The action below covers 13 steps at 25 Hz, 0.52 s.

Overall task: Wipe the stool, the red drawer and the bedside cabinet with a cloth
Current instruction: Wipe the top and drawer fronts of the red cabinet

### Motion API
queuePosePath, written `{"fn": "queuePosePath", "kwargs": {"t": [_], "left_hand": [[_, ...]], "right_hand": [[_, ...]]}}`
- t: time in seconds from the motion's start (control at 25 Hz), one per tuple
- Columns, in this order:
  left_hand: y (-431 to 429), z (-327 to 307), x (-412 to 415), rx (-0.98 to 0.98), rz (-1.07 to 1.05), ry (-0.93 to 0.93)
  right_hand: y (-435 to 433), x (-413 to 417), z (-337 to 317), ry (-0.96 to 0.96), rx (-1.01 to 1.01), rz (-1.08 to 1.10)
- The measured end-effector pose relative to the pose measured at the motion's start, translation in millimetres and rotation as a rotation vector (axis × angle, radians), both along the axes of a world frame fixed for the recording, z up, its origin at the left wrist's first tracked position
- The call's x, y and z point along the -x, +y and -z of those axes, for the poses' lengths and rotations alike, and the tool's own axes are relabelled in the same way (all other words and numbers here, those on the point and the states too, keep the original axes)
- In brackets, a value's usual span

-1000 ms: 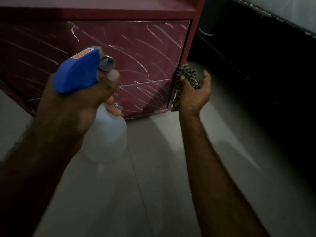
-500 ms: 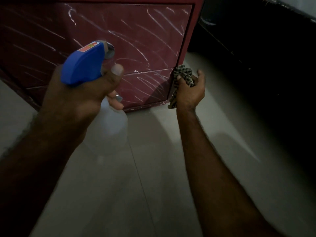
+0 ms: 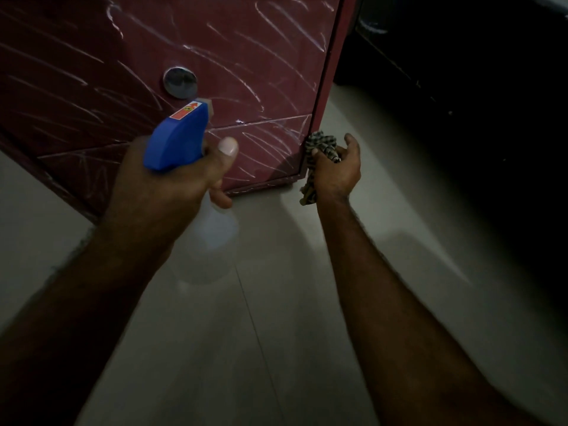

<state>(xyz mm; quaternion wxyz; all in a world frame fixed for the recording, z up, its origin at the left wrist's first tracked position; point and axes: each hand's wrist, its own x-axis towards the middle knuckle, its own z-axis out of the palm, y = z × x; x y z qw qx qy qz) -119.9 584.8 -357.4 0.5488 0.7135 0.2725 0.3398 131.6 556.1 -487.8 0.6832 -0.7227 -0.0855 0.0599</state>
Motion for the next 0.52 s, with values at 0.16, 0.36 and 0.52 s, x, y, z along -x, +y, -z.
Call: {"fn": "queuePosePath", "kwargs": {"t": [0.16, 0.36, 0.52], "left_hand": [[3.6, 4.7, -3.4, 0.021, -0.028, 0.039], [2.6, 5.6, -7.3, 0.055, -0.013, 0.048], [4.2, 8.9, -7.3, 0.047, -0.016, 0.056]], "right_hand": [[-0.7, -5.2, 3.3, -0.011, 0.007, 0.000], [-10.6, 0.2, 24.9, 0.062, 0.071, -0.013], [-15.9, 3.2, 28.7, 0.072, 0.035, 0.028]]}}
